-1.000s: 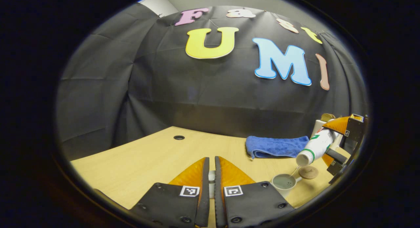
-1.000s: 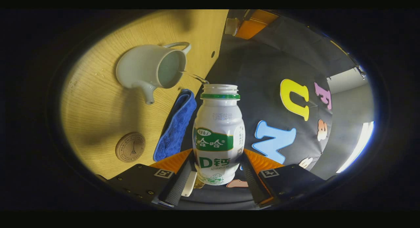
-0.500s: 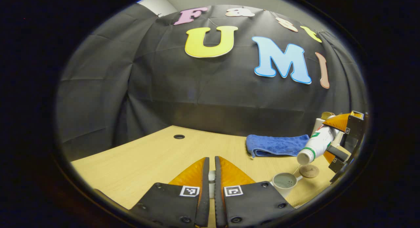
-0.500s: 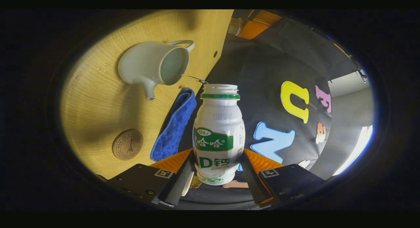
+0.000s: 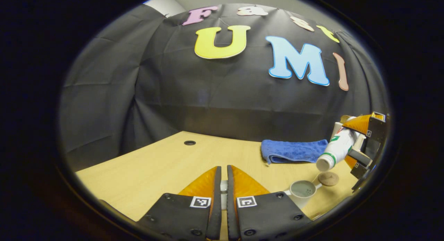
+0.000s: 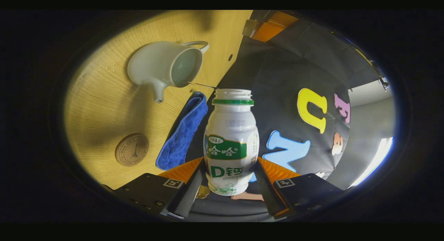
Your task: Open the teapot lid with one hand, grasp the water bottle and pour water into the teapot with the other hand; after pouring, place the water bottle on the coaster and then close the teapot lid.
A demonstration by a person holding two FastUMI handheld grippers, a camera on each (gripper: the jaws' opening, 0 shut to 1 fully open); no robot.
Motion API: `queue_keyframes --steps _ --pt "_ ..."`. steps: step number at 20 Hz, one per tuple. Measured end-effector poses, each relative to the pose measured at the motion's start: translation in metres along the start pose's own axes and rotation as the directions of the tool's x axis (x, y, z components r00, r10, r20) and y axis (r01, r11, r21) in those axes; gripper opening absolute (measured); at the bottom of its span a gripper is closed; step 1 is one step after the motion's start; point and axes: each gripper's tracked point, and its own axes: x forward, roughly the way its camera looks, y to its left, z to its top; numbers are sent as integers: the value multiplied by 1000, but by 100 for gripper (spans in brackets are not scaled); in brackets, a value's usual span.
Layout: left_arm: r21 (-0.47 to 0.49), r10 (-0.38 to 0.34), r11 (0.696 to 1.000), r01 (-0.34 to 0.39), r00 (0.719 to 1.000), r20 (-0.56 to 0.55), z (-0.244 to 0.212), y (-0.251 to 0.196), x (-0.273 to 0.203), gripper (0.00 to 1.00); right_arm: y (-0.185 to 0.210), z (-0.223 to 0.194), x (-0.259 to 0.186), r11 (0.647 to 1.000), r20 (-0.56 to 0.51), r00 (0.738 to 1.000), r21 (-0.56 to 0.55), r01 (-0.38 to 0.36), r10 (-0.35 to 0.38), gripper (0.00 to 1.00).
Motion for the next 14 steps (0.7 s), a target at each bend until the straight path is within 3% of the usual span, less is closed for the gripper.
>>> queue_keyframes --steps 9,10,14 --pt "5 3 1000 -3 1000 -9 -4 -1 0 13 -6 0 0 1000 7 1000 -29 6 -6 81" --pt "8 5 1000 -5 1000 -11 -6 -1 1 17 -8 1 1 1000 10 1000 -28 10 -9 81" --pt "11 10 1000 -10 1000 -17 -8 -1 2 13 -12 2 1 999 19 1000 -34 18 -17 81"
